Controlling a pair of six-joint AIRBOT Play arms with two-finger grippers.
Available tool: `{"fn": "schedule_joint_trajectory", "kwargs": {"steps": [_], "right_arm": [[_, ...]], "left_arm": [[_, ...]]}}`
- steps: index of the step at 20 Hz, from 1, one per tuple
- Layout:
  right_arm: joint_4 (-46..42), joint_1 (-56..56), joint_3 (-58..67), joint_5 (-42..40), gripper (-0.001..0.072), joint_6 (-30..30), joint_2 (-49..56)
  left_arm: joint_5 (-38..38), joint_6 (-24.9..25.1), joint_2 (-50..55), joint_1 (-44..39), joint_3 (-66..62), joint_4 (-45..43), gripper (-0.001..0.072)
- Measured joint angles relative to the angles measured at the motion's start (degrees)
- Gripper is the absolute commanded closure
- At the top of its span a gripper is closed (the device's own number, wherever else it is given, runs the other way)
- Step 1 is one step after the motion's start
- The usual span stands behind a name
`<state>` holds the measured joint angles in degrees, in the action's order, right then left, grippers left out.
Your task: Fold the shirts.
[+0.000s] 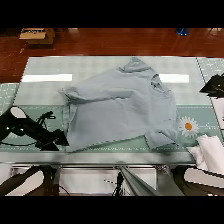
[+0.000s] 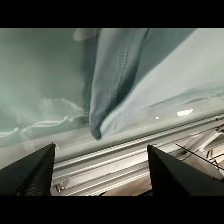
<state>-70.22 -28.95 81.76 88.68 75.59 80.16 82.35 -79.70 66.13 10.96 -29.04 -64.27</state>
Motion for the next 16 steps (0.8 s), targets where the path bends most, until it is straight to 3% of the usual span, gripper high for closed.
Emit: {"fn": "schedule_joint_trajectory", "kwargs": {"steps": [2, 3, 4, 6, 9, 16], "right_arm": [[0.11, -0.13, -0.48, -0.35, 0.0217, -0.31, -0.09], [0.59, -0.17, -0.63, -0.52, 0.0217, -0.39, -0.11], [0.76, -0.20, -0.74, -0.55, 0.0217, -0.52, -0.17], [0.92, -0.24, -0.87, -0.79, 0.0217, -0.57, -0.35], [1.11, -0.24, -0.98, -0.98, 0.0217, -0.63, -1.11], [-0.83, -0.74, -2.73, -1.66, 0.0216, -0.87, -2.08]], "left_arm": [[-1.68, -1.27, 2.03, -2.29, 0.24, 0.33, 0.0060], [-1.97, -1.86, 2.99, -3.37, 0.35, 1.20, 0.0118], [-2.67, -2.43, 3.74, -4.28, 0.39, 2.38, 0.0297], [-6.47, -2.86, 4.83, -5.99, 0.50, 5.64, 0.0381], [-11.74, -3.93, 5.60, -7.91, 0.52, 9.84, 0.0683], [-13.73, -0.57, 5.66, -9.05, 0.52, 11.82, 0.0688]]}}
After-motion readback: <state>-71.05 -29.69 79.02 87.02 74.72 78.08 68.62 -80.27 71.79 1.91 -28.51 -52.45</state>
